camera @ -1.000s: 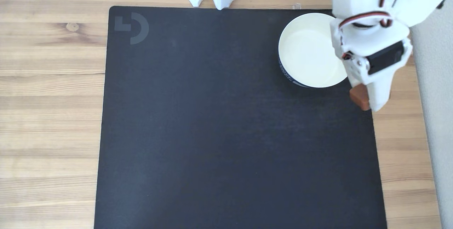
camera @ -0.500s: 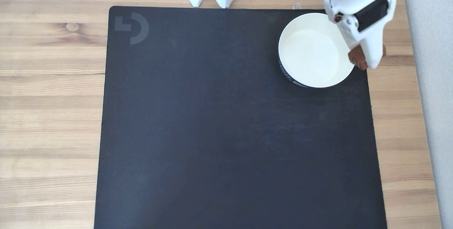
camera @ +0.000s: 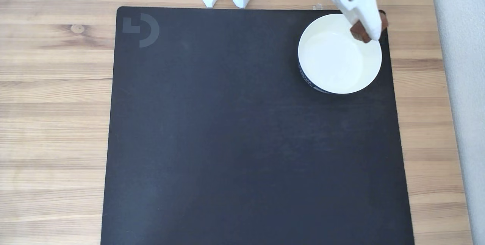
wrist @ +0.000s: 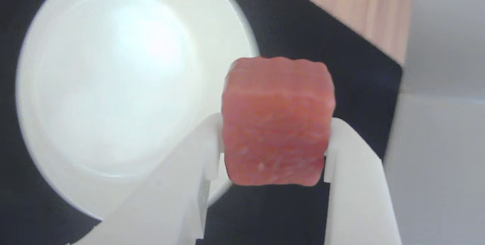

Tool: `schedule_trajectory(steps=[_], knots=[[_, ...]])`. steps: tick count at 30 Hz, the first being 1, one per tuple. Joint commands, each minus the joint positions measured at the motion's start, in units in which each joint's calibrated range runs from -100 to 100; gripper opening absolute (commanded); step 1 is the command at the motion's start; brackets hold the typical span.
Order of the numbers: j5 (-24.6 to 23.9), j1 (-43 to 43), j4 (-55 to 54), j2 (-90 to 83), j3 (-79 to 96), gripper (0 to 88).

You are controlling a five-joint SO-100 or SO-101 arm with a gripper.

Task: Pick up the toy and place it on the plate

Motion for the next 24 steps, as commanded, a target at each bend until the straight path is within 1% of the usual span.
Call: schedule_trajectory(steps=[1, 8, 15, 21, 23, 24], knots=[[-1.44, 0.0, -4.14, -9.77, 12.95, 2.3], [-1.44, 0.16, -4.65, -10.52, 17.1, 2.3], [-1.44, 3.43, -4.82, -10.6, 21.24, 2.3], [-1.7, 3.84, -4.82, -10.6, 21.24, 2.5], [-1.91, 3.76, -4.82, -10.6, 21.24, 4.7], [-1.91, 3.84, -4.56, -10.6, 21.24, 11.4]])
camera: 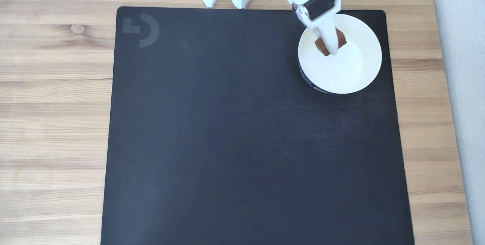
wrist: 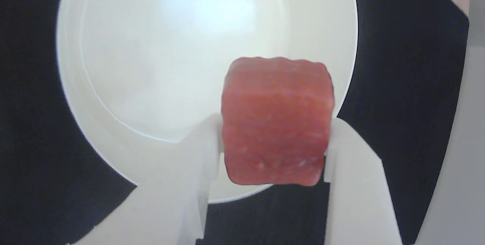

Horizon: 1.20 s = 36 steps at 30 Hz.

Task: Pick up the toy and place it on the plate

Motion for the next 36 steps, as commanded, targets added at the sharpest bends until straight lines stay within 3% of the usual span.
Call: schedule_trajectory(steps=[1, 3, 13, 18, 22, 32, 36], knots=[[-0.27, -0.07, -0.59, -0.94, -0.3, 15.7], [-0.11, -0.07, -0.59, -1.2, -0.21, 20.1], [-0.16, -0.07, -1.1, -1.53, -0.21, 20.0], [-0.16, 0.52, -1.19, -1.78, -1.29, 14.7], [-0.06, 5.87, -1.19, -1.78, -4.62, 1.9], [0.41, 31.22, -1.19, -11.28, 0.51, 2.2], [6.78, 39.5, -1.27, -24.7, 7.27, 2.2]])
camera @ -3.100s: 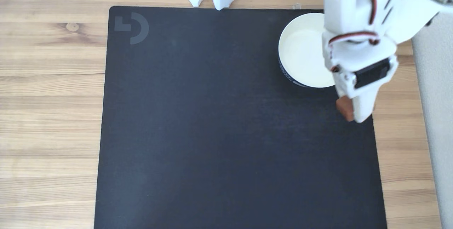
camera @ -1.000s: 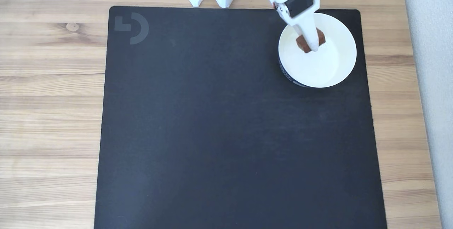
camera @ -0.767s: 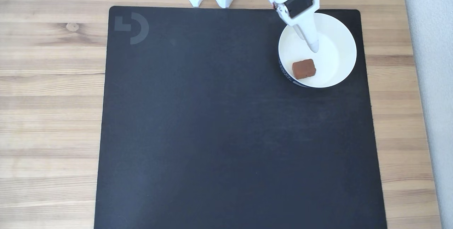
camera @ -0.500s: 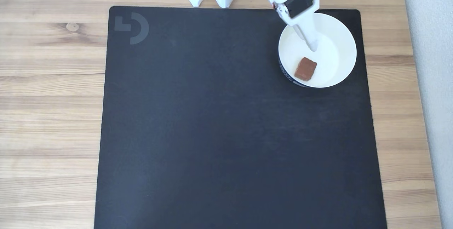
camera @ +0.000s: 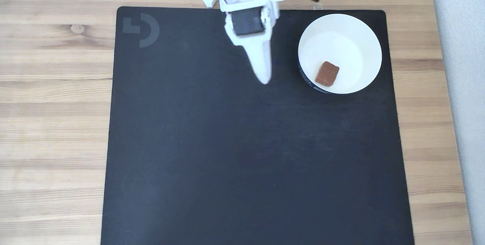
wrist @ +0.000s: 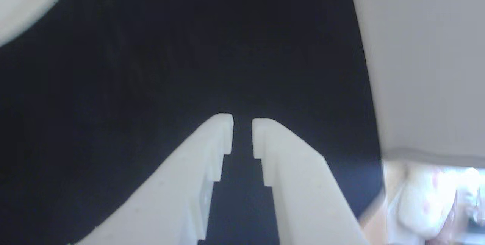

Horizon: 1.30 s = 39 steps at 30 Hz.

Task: Pick up the toy and place it on the plate

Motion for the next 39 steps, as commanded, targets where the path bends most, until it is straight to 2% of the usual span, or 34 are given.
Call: schedule_trajectory(steps=[1, 2, 8, 15, 17, 19, 25, 32, 36, 39], knots=[[6.34, 8.38, -0.93, -14.22, 5.31, 2.2], [8.27, 11.72, -0.93, -19.89, 8.37, 2.3], [8.48, 18.16, -0.76, -30.56, 17.48, 2.3], [8.9, 17.24, 0.76, -30.31, 24.96, 2.4], [13.07, 16.16, 1.95, -30.39, 24.87, 2.4], [14.53, 16.24, 3.64, -30.39, 24.87, 2.5], [14.53, 16.66, 10.92, -30.39, 24.87, 2.5], [14.53, 15.32, 11.01, -30.31, 24.87, 2.5], [14.53, 10.47, 10.84, -30.22, 24.78, 2.5], [14.48, 10.05, 10.67, -30.22, 24.78, 2.6]])
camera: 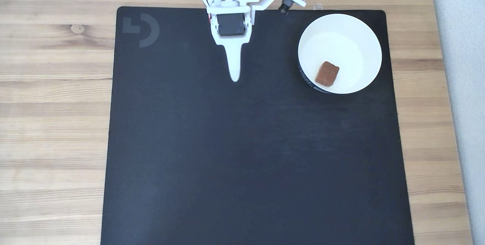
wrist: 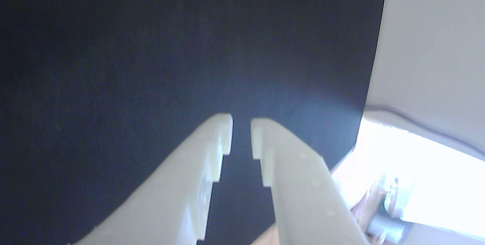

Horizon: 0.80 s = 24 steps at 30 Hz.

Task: Pick up the toy and place it on the plate

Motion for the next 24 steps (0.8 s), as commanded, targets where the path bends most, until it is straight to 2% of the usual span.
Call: schedule_trajectory(steps=[1, 5, 24], knots=[[0.17, 0.74, 0.11, -0.5, 0.69, 2.5], [-0.04, 5.25, 0.11, -0.5, 0.69, 2.5], [-0.14, 5.34, 0.11, -0.5, 0.69, 2.5]])
